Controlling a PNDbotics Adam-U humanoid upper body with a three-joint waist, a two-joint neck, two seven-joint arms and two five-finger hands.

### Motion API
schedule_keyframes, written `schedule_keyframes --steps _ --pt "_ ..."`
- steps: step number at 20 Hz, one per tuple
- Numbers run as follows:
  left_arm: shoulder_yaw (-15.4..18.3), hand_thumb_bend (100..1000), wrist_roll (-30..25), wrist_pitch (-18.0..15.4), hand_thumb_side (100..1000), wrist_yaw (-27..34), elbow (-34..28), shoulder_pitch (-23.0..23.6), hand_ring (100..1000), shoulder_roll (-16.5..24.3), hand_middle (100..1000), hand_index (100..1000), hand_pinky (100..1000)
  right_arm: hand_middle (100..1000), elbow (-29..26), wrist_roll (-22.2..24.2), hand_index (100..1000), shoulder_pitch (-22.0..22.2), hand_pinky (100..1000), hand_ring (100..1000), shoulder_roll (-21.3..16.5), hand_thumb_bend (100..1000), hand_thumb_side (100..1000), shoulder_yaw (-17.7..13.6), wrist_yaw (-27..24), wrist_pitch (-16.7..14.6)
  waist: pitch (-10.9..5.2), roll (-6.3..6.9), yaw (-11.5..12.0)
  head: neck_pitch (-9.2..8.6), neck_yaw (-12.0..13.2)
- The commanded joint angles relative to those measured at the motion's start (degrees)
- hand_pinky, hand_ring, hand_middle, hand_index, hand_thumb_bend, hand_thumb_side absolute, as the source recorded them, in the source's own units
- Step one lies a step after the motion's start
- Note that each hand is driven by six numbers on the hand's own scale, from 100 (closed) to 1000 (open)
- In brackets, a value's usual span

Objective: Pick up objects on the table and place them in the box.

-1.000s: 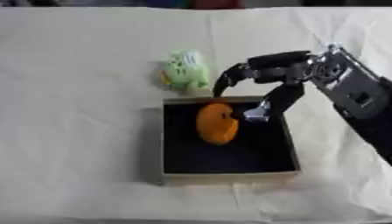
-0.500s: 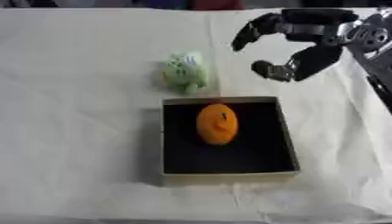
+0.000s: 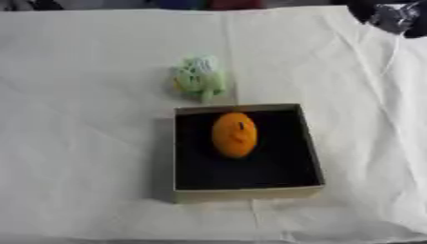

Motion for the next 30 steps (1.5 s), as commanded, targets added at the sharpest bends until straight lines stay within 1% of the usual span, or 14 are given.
schedule_keyframes --steps 1,6,9,12,15,16,17,20,23,25,30 --pt "-3.4 100 -2.6 0.9 865 -2.9 2.4 -3.6 636 6.3 727 871 799 819 -2.9 -2.9 850 0.0 845 898 -2.2 100 864 -3.4 0.6 0.8 -0.96 0.15 -0.4 0.38 0.8" --pt "-11.2 137 -7.5 -1.1 889 -7.8 10.1 -11.2 677 13.3 728 870 794 817 -4.5 -7.8 847 0.7 843 894 -2.4 100 865 -3.8 2.6 1.6 -0.6 0.34 -1.0 0.3 1.8" --pt "-15.8 209 -10.3 -2.6 885 -10.7 14.8 -14.6 702 15.5 728 867 790 816 -4.8 -10.7 846 0.7 843 893 -2.5 100 864 -3.4 3.9 1.8 -0.42 0.55 -1.2 0.22 2.0" --pt "-20.5 264 -13.2 -3.7 888 -13.5 19.4 -18.0 709 15.5 728 866 789 813 -4.8 -13.5 845 0.6 843 891 -2.4 100 858 -3.0 5.0 2.0 -0.32 0.74 -1.3 0.13 2.0" --pt "-24.7 311 -15.8 -4.2 902 -16.1 23.7 -21.6 710 13.7 733 871 794 809 -4.7 -16.2 843 0.5 843 890 -2.1 100 844 -3.4 5.4 2.7 -0.33 0.8 -1.3 0.14 2.0" --pt "-25.7 326 -16.7 -4.3 897 -16.9 25.0 -22.8 716 13.1 734 873 796 810 -4.7 -17.0 842 0.4 844 890 -1.9 100 870 -3.7 5.3 3.2 -0.36 0.81 -1.3 0.17 2.0" --pt "-26.6 333 -17.5 -4.5 900 -17.5 26.3 -24.0 714 12.4 737 875 797 806 -4.6 -17.8 841 0.2 844 890 -1.8 100 837 -4.1 5.1 3.8 -0.4 0.82 -1.3 0.19 2.0" --pt "-28.0 371 -20.2 -5.8 911 -18.0 30.7 -27.5 719 10.1 740 879 801 801 -4.1 -20.6 837 -0.2 844 890 -1.4 100 828 -5.4 4.9 6.2 -0.51 0.87 -1.3 0.28 2.0" --pt "-28.8 390 -23.0 -7.3 911 -17.9 35.2 -30.8 720 7.5 744 882 804 795 -3.6 -23.4 828 -0.6 844 888 -1.1 100 825 -5.8 5.7 8.3 -0.57 0.89 -1.2 0.28 2.1" --pt "-29.1 451 -24.9 -8.4 887 -17.9 38.2 -32.8 725 5.8 748 885 807 794 -3.3 -25.3 828 -0.8 844 888 -0.8 100 826 -5.6 6.3 9.2 -0.53 0.92 -1.2 0.19 2.1" --pt "-29.5 540 -30.0 -10.6 842 -19.2 42.8 -36.8 746 2.4 770 901 821 790 -2.0 -30.4 825 -0.8 846 887 -0.3 100 828 -4.6 7.9 9.9 -0.29 1.08 -1.4 -0.08 1.9"
